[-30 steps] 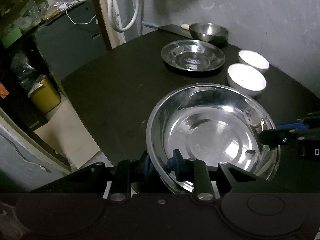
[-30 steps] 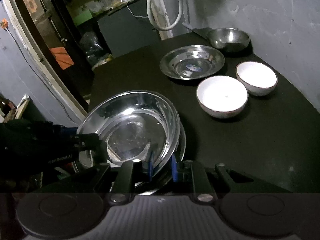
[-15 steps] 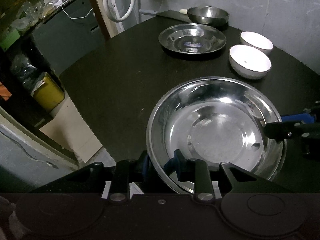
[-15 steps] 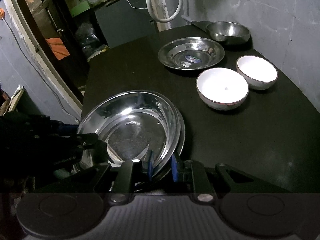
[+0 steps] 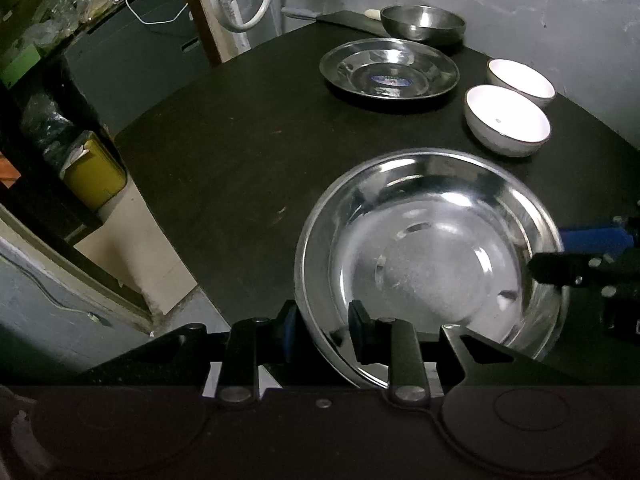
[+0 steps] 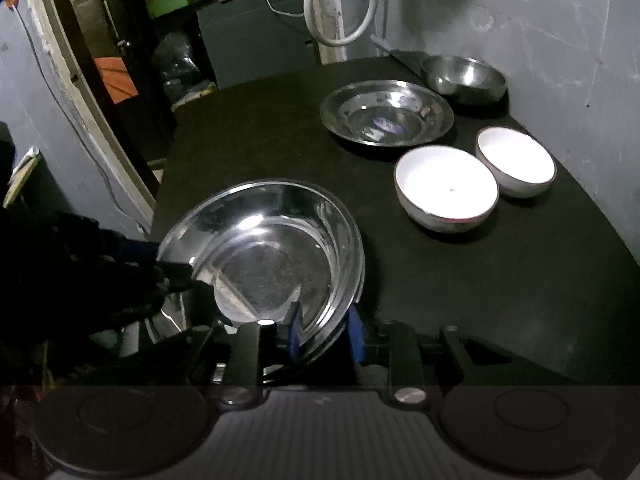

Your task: Organize plates and bowls

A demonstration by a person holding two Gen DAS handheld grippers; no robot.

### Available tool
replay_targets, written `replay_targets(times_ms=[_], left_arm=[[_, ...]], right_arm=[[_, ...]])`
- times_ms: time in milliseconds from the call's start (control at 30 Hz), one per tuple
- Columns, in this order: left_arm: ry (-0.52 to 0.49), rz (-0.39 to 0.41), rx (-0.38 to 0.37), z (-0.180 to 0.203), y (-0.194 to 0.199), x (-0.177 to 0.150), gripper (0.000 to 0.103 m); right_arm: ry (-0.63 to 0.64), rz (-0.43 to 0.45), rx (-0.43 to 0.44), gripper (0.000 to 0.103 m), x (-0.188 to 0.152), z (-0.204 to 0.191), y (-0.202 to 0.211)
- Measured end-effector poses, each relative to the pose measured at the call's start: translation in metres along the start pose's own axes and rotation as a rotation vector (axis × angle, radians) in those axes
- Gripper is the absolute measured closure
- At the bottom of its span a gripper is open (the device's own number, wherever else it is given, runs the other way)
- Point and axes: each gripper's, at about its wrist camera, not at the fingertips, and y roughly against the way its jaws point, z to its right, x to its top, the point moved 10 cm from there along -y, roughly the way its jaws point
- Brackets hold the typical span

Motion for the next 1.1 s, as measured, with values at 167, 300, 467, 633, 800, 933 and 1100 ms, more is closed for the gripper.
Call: replay_targets(times_ms=[167, 300, 467, 633, 800, 933, 1100], left_arm=[[0.064, 0.010, -0.017, -0.007, 0.000, 0.005, 0.052], [0.175, 0.097, -0.050, -0.022, 0.007, 0.024, 0.020], [0.293, 0.225, -0.049, -0.040, 0.005, 0.069, 0.001], [0.354, 0.300, -0.058, -0.046, -0.011, 0.119, 0.001], [0.433, 0.314, -0.074, -0.047, -0.042, 0.161, 0.001], [0.445, 0.257, -0.072, -0.040, -0.074, 0.177, 0.001], [0.478, 0.201, -0.048, -0.033, -0.102, 0.176, 0.001]], right_arm=[[0.005, 0.007, -0.004, 0.072, 0.001, 0.004, -0.001], [0.003, 0.068, -0.024, 0.051, 0.017, 0.017, 0.005], [0.017, 0.159, -0.040, 0.016, 0.052, 0.036, 0.006], [0.036, 0.228, -0.061, 0.001, 0.092, 0.055, -0.005], [0.063, 0.269, -0.086, 0.000, 0.130, 0.076, -0.028], [0.078, 0.284, -0.133, 0.001, 0.153, 0.096, -0.055], [0.094, 0.270, -0.165, 0.001, 0.171, 0.115, -0.087]])
